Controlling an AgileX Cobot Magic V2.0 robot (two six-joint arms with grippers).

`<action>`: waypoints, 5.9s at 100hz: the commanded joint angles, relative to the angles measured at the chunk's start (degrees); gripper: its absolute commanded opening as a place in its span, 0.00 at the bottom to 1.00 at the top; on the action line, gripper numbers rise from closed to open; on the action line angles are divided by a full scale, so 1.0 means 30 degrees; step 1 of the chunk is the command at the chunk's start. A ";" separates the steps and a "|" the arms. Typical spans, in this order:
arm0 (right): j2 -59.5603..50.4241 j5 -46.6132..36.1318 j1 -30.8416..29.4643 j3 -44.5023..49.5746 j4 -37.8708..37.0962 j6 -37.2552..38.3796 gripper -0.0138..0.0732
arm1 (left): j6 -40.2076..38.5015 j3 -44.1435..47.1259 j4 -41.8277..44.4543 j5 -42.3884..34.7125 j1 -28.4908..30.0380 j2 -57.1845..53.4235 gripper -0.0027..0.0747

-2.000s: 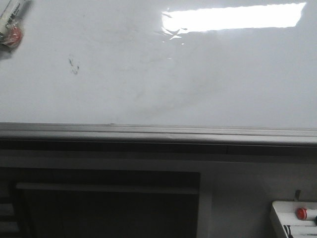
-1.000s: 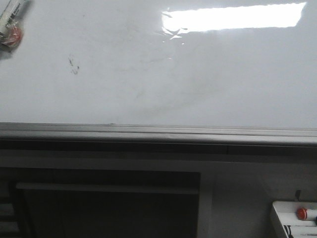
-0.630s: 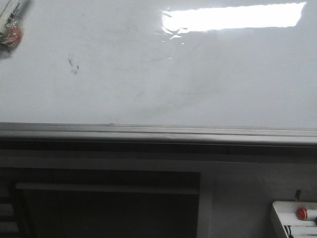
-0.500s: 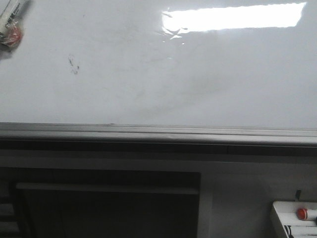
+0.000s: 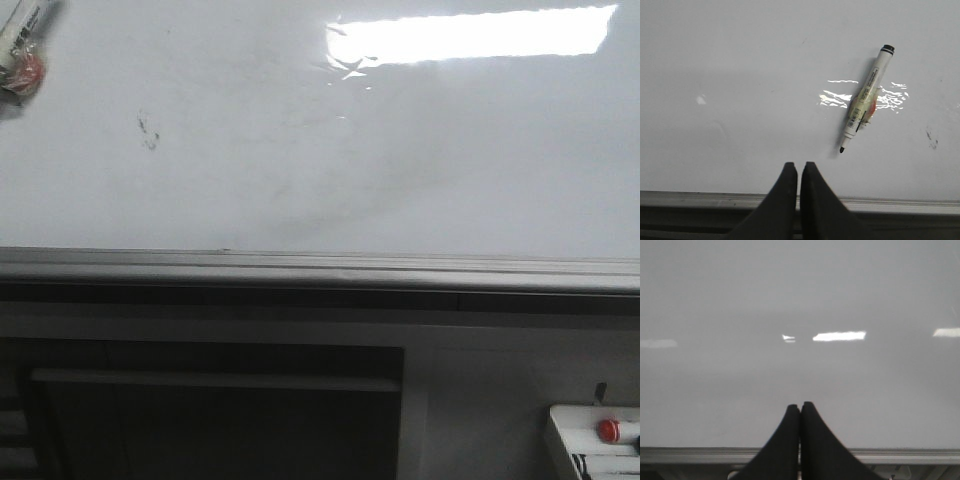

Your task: Write number 2 on whiteboard

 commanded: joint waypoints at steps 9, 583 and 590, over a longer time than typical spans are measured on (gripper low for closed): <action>0.1359 -0.0229 -0.0077 -0.1290 0.0247 -0.0352 0.08 | 0.0000 -0.0659 -0.0118 -0.1226 -0.0169 0.0852 0.01; 1.4204 0.4923 1.3304 -1.1263 0.8506 -1.3912 0.14 | 1.0919 -0.8161 -0.2928 0.2532 -1.4926 1.1147 0.55; 1.3364 0.4788 1.2631 -1.0929 0.8075 -1.2674 0.14 | 1.0339 -0.7584 -0.2928 0.2387 -1.3938 1.0236 0.55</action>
